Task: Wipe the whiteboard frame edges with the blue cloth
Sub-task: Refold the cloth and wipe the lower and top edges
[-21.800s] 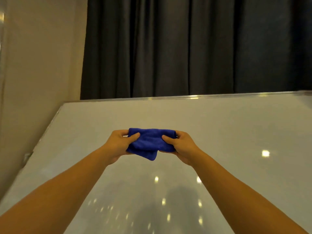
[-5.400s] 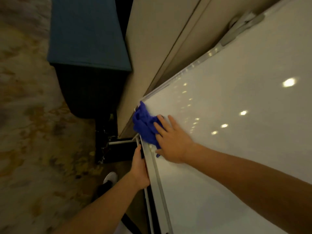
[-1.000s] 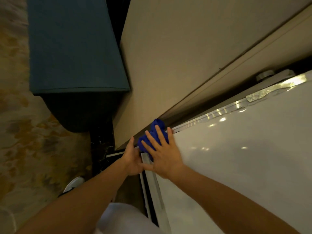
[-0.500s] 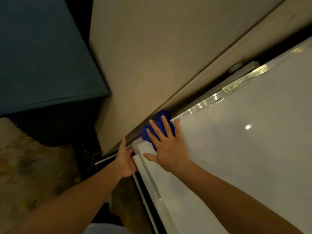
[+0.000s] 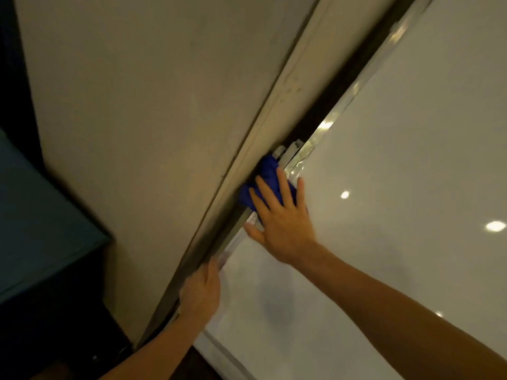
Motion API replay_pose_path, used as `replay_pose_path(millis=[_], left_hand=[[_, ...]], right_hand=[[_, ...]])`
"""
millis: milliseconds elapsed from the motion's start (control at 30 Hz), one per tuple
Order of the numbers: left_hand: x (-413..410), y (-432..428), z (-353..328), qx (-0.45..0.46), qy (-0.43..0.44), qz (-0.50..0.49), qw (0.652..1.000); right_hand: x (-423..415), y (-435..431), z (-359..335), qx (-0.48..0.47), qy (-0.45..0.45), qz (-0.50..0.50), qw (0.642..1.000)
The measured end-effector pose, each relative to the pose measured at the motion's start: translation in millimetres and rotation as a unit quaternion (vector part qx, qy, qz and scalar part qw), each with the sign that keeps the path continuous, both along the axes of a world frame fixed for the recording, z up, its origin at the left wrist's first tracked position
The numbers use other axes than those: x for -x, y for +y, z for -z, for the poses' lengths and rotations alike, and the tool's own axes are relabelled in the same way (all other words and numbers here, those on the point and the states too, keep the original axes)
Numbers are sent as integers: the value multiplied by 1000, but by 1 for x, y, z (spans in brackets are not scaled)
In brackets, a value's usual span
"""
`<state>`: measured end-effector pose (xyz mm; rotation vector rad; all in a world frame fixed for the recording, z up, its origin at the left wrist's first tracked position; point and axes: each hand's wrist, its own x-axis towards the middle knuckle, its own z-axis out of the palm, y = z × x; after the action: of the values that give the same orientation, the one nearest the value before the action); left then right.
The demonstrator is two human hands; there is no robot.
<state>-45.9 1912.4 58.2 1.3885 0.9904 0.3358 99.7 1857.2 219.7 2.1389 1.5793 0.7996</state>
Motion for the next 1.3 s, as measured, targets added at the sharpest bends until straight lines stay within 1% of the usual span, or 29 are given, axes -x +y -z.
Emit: replay_pose_path(millis=[67, 100, 133, 200, 267, 333, 367, 433, 500, 567, 600, 667, 700, 733, 767, 833, 867, 900, 933, 967, 1033, 1067, 1100, 1133, 1167, 1200, 1233, 1267, 1300], left_hand=[[-13, 5, -19, 12, -67, 6, 998], [-20, 8, -26, 14, -88, 5, 996], [-25, 13, -33, 24, -102, 3, 995], [-33, 19, -47, 58, -108, -1, 993], [-37, 19, -56, 71, -98, -9, 993], [-43, 19, -68, 73, -102, -27, 992], [-46, 20, -75, 56, -112, -29, 992], [-48, 21, -88, -6, -124, -12, 992], [-45, 25, -102, -136, -118, 11, 984], [-37, 32, -121, -270, -169, 43, 947], [-36, 35, -133, -328, -195, 81, 921], [-44, 38, -158, -425, -206, 171, 865], [-53, 35, -173, -461, -212, 166, 846], [-62, 31, -186, -486, -217, 139, 835], [-73, 25, -201, -514, -215, 107, 824], [-98, 14, -230, -572, -177, 74, 797], [-108, 12, -241, -595, -149, 80, 786], [-117, 11, -247, -608, -120, 90, 780], [-123, 10, -254, -610, -97, 99, 780], [-129, 9, -260, -610, -78, 99, 782], [-140, 3, -268, -603, -44, 110, 789], [-143, 1, -271, -603, -32, 117, 789], [-149, 1, -271, -608, -30, 103, 787], [-156, 2, -272, -601, -32, 88, 793], [-161, 2, -272, -585, -34, 84, 806], [-164, 3, -275, -557, -29, 100, 824], [-168, 3, -276, -530, -14, 113, 840], [-176, 2, -278, -512, 16, 123, 850], [-183, 2, -281, -501, 18, 106, 859]], right_hand=[[19, -4, 29, 85, 26, -49, 995], [28, -5, 41, 129, 18, -66, 989], [26, -4, 41, 141, -4, -65, 988], [6, 5, 14, 82, -33, -34, 995], [-12, 7, -16, 13, -43, -4, 999], [-10, 3, -15, -11, -16, 0, 1000], [-3, 2, -6, -10, 4, -8, 1000], [6, -4, 12, -8, 20, -11, 1000], [-6, -6, -3, -49, 7, 18, 999], [-25, -2, -41, -107, -17, 48, 993], [-37, 2, -63, -146, -26, 67, 987], [-66, 15, -114, -222, -40, 122, 967], [-78, 23, -140, -247, -43, 142, 957], [-86, 29, -160, -254, -41, 150, 955], [-93, 33, -172, -238, -44, 136, 961], [-99, 34, -176, -138, -58, 66, 987], [-103, 30, -179, -88, -74, 32, 993], [-111, 25, -186, -61, -104, 13, 993], [-122, 23, -199, -59, -132, 23, 989], [-133, 23, -219, -87, -147, 53, 984], [-141, 23, -247, -170, -134, 119, 969], [-139, 25, -245, -183, -117, 117, 969], [-137, 29, -233, -162, -101, 93, 977], [-133, 31, -216, -123, -89, 64, 986], [-131, 30, -206, -95, -104, 38, 989], [-136, 27, -208, -90, -132, 33, 987], [-143, 27, -223, -118, -152, 44, 980], [-150, 29, -244, -166, -151, 71, 972], [-154, 31, -266, -211, -129, 101, 964]])
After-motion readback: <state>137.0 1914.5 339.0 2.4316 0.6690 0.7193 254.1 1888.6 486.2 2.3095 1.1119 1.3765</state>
